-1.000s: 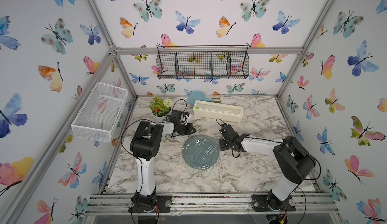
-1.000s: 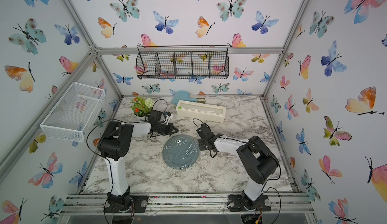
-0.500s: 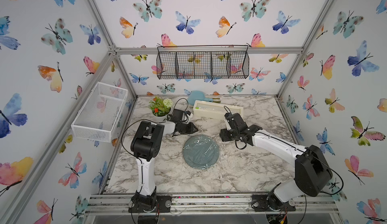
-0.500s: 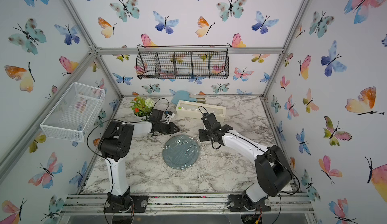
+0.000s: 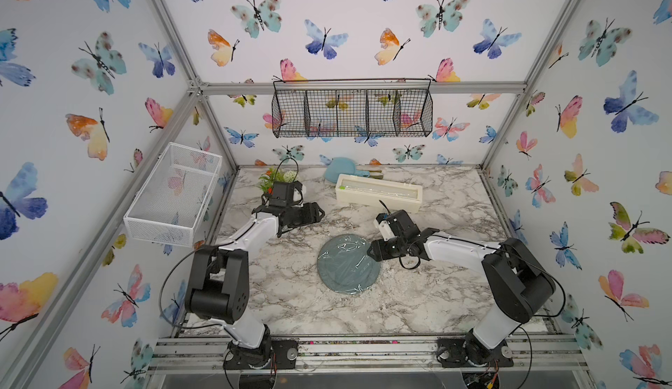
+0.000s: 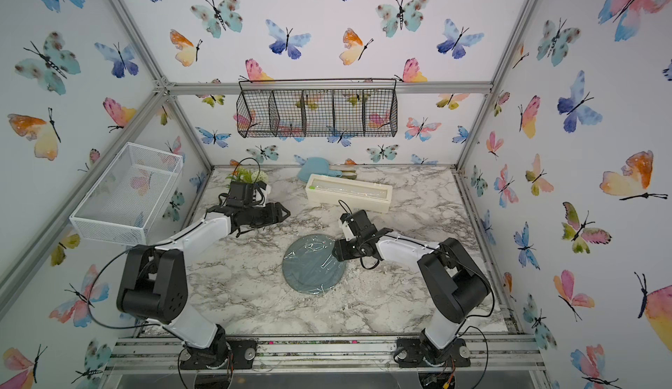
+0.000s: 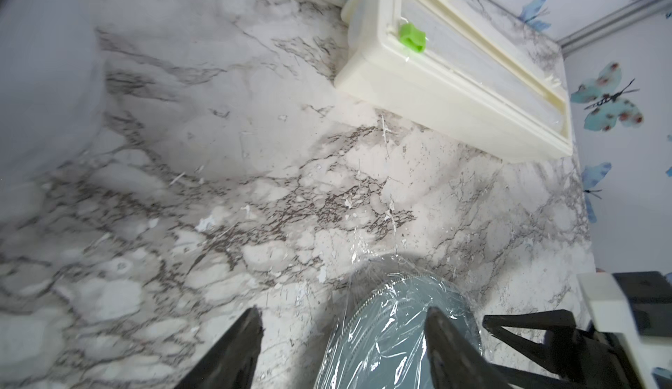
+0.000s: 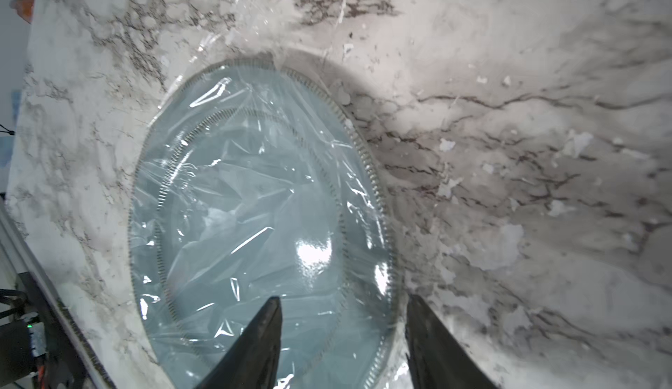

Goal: Wrap the plate with plastic wrap
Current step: Pick up the plate at the center of the board.

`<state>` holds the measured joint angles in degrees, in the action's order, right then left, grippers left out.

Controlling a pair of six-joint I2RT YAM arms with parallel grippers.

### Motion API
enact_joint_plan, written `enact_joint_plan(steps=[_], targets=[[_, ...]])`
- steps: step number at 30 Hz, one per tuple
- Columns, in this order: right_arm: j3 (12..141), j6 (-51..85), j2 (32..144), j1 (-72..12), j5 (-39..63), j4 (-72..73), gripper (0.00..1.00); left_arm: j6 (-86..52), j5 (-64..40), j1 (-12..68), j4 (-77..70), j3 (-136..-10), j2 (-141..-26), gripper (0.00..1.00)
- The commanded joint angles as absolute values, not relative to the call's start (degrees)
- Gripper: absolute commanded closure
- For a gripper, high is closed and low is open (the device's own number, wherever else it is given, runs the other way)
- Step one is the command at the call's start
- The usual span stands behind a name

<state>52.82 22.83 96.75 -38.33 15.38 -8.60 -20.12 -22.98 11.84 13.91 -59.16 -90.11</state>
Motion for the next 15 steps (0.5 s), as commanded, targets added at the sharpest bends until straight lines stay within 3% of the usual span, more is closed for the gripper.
enact_joint_plan(steps=[1, 7, 15], targets=[[51.71, 21.52, 96.94, -38.33, 15.52, -7.23, 0.43, -23.90, -27.04, 12.73, 15.02, -49.56, -86.78, 0.31], [49.90, 23.16, 98.48, -38.38, 18.68, -3.44, 0.43, -27.35, -34.54, 12.72, 7.67, -38.76, -81.54, 0.35], [46.64, 26.82, 100.85, -38.33, 23.49, 2.59, 0.44, -31.85, -40.24, 13.01, -2.54, -33.74, -85.84, 0.44]])
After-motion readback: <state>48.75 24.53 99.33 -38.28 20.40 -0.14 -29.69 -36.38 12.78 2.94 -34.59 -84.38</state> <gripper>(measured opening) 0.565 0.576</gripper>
